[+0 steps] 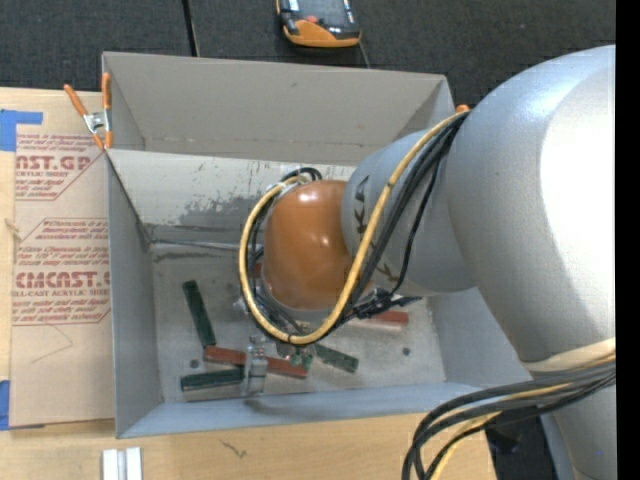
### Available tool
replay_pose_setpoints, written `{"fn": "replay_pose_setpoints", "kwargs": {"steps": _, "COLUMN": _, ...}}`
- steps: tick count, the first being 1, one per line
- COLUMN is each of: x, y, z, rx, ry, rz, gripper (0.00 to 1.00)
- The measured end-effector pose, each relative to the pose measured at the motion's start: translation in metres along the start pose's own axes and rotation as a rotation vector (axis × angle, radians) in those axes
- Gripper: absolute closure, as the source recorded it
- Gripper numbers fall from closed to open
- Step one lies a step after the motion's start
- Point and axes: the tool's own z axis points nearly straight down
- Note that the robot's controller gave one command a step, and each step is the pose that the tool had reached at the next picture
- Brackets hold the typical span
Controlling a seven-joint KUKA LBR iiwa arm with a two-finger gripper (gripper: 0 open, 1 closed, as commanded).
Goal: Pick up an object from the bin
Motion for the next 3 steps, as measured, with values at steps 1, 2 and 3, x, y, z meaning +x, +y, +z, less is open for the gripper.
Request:
{"fn": "replay_pose_setpoints", "kwargs": {"steps": 1, "x": 0.002, "y": -0.023, "z": 0.001, "rx": 0.003, "ry": 0.007, "rz": -0.051, "gripper": 0.00}}
{"fn": "replay_pose_setpoints", "kwargs": {"steps": 2, "x": -0.004, "y": -0.037, "z": -0.007, "rx": 0.003, "ry": 0.005, "rz": -0.049, "gripper": 0.00}}
{"fn": "replay_pose_setpoints", "kwargs": {"steps": 3, "x": 0.004, "y": -0.039, "z": 0.022, "rx": 0.000, "ry": -0.001, "rz": -0.088, "gripper": 0.00}}
